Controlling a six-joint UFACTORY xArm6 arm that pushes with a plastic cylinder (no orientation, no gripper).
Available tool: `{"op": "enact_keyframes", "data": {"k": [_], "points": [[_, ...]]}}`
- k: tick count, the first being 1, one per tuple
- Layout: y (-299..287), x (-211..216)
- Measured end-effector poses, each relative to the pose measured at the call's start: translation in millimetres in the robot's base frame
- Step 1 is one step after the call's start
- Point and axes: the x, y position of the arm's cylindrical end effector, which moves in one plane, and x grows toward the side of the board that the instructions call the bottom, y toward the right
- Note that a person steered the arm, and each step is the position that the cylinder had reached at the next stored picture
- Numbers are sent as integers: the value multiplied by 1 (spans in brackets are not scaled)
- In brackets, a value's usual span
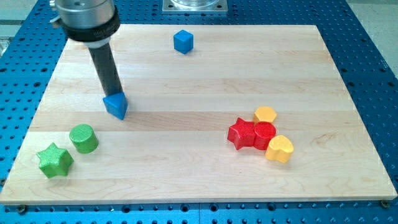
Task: Keep your arm diagonally bottom right to the blue triangle
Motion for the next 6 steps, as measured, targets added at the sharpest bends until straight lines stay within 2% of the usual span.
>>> {"op": "enact_keyframes", "data": {"k": [1, 2, 3, 4, 6], "points": [[10, 33], [39, 46], [64, 0], [106, -10], [106, 112]]}}
